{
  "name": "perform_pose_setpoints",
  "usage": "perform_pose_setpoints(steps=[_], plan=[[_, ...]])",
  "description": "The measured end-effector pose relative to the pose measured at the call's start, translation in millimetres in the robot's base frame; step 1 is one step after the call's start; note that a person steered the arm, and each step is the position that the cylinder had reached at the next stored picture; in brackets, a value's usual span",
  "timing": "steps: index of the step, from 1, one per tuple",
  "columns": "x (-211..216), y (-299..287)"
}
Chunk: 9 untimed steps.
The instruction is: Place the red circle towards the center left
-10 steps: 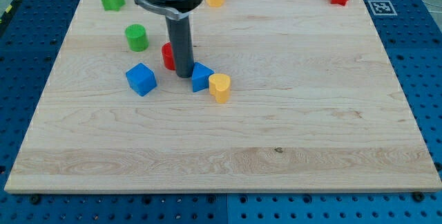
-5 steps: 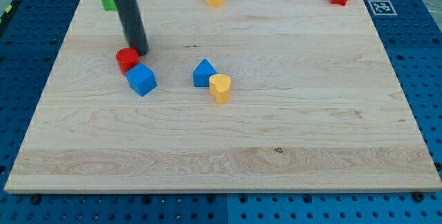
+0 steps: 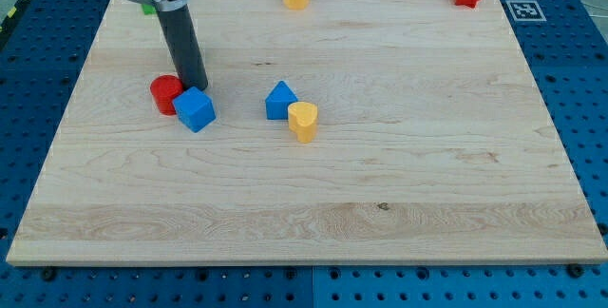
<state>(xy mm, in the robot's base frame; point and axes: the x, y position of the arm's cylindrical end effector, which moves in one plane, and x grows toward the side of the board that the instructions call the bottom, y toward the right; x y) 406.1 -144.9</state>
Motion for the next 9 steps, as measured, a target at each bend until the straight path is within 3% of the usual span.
perform_pose_setpoints(steps=[3,7,9], plan=[[48.9,-4.8],[36.8,-61.9],[39.3,-63.2]])
